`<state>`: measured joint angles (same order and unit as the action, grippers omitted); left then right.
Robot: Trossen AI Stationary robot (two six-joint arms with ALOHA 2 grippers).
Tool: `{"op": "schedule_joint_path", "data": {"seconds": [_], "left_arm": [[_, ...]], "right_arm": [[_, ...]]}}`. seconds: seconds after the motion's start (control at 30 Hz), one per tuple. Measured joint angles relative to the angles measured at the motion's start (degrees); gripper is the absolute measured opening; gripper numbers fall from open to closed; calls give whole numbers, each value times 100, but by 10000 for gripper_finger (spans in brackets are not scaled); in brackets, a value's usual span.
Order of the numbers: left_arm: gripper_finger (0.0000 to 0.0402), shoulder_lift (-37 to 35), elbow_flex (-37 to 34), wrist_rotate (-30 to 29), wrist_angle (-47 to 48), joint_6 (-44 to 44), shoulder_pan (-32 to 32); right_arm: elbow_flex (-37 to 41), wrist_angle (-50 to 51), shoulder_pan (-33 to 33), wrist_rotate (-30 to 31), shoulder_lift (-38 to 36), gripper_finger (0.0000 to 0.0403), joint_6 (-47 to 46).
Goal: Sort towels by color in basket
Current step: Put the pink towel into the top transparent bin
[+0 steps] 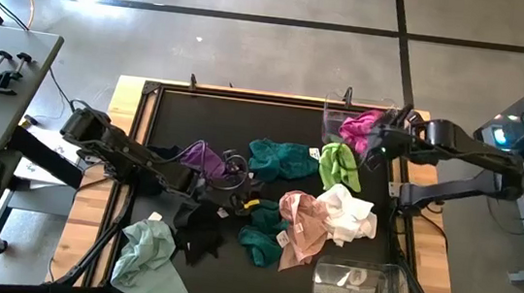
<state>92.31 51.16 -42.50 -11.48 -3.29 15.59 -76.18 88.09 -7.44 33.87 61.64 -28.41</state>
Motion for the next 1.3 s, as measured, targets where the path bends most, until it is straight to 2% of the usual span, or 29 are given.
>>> {"op": "schedule_joint_path", "data": {"seconds": [0.17,0.33,0.5,0.73,0.87,1.0,1.1,1.2,1.3], "left_arm": [[133,85,-179,0,-251,-42,-3],[133,111,-361,0,-411,20,-20],[133,151,-365,27,-601,15,-20],[133,151,-365,39,-706,12,-20],[133,151,-365,40,-744,14,-20],[133,151,-361,39,-823,9,-20],[133,151,-361,39,-831,11,-20],[133,151,-361,39,-824,22,-20],[133,151,-361,39,-828,22,-17]], "right_arm": [[278,-242,-836,-272,25,21,663],[679,-895,-1675,-651,23,21,1522],[1250,-2343,-2501,-901,75,21,2162],[2009,-3899,-3611,-635,772,21,2692],[2194,-4499,-3958,-697,1353,21,3182],[2201,-4783,-4075,-1115,1846,21,3387],[2201,-4867,-4096,-1185,2130,29,3542],[2201,-4904,-4098,-1185,2272,63,3685],[2201,-4906,-4098,-1187,2230,118,3772]]}}
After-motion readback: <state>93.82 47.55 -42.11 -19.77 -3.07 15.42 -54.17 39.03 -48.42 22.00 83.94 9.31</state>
